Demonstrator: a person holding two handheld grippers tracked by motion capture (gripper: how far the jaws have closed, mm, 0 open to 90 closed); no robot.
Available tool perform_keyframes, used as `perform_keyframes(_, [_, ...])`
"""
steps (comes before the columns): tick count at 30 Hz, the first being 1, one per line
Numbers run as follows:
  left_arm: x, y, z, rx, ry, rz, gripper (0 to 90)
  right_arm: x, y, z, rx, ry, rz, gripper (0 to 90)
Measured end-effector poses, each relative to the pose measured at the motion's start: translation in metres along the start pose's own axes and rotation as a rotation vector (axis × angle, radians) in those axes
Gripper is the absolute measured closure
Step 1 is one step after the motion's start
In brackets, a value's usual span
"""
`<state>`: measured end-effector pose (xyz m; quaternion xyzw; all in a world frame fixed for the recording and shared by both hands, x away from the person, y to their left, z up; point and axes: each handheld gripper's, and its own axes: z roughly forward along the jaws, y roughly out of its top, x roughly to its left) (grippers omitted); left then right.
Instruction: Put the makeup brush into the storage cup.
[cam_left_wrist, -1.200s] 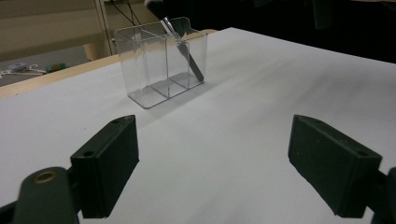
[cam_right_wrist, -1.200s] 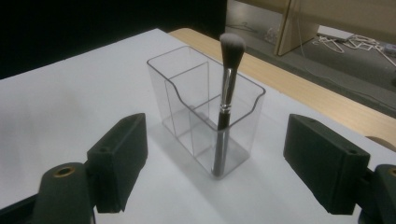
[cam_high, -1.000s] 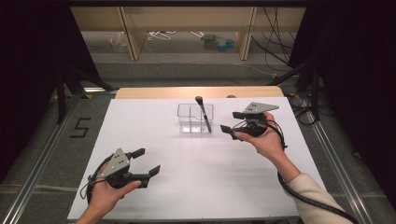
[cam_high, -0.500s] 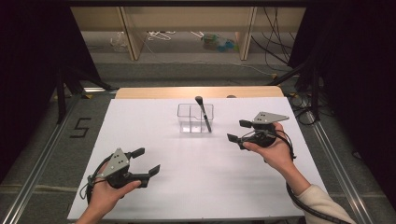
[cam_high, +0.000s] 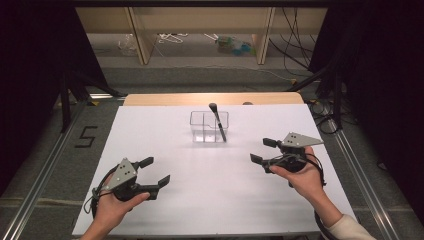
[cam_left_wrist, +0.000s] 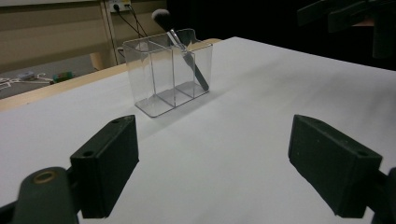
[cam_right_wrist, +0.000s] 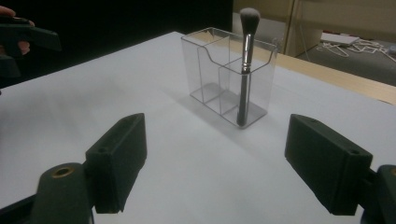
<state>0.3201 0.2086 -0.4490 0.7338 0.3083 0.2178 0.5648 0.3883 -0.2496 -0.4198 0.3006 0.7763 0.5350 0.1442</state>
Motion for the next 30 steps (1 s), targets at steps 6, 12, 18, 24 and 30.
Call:
perform_keyframes(6, [0.000,0.000,0.001,-0.017,-0.002,-0.016,15.8,0.014,-0.011,-0.008,-0.018,0.016,0.013,20.9])
perform_keyframes(12, [0.000,0.000,0.000,-0.016,-0.001,-0.009,15.7,0.022,-0.018,-0.015,-0.007,0.016,0.002,20.8])
perform_keyframes(18, [-0.001,-0.001,0.001,-0.020,-0.008,-0.023,15.7,0.024,-0.022,-0.021,-0.012,0.013,0.011,20.7])
perform_keyframes(24, [-0.001,0.000,0.001,-0.009,-0.002,-0.006,15.7,0.022,-0.022,-0.023,0.017,-0.013,-0.009,20.7])
perform_keyframes(30, [-0.002,0.000,0.002,-0.008,-0.002,-0.018,15.7,0.021,-0.023,-0.020,0.012,-0.001,-0.002,20.6])
